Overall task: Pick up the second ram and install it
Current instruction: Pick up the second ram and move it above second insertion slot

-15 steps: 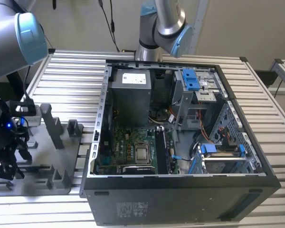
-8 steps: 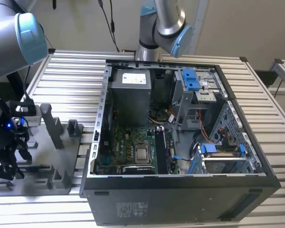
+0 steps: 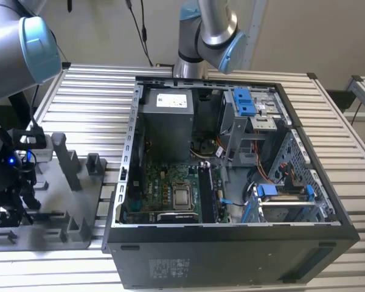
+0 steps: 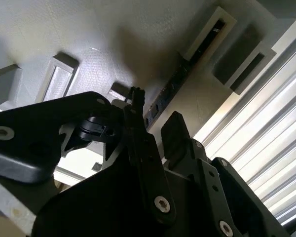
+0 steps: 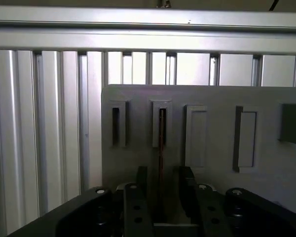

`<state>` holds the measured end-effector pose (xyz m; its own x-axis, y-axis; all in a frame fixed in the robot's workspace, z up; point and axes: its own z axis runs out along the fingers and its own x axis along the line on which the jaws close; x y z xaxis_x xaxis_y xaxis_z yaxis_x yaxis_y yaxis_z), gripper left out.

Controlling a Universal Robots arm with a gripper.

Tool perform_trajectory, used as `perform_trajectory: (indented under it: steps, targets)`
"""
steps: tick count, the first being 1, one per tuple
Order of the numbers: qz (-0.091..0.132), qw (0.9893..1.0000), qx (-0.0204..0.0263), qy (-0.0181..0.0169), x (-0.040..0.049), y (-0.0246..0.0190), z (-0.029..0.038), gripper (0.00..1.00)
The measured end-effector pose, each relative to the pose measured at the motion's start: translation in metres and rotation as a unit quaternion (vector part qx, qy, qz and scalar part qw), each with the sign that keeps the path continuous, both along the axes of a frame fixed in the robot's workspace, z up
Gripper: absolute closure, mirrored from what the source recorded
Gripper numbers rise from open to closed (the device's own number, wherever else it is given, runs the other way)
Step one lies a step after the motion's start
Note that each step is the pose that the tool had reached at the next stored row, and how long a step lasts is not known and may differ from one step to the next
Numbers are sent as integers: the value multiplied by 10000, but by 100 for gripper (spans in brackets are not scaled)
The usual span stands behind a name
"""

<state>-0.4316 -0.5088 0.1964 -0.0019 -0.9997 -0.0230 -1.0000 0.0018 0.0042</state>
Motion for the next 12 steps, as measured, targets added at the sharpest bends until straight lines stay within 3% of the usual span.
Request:
perform_trajectory:
  steps: [1, 5, 8, 12]
  targets:
    - [0, 10000, 0, 0, 0, 0, 0, 62]
    - [0, 10000, 0, 0, 0, 0, -1, 64]
    - [0, 10000, 0, 0, 0, 0, -3, 77]
    - [0, 10000, 0, 0, 0, 0, -4, 80]
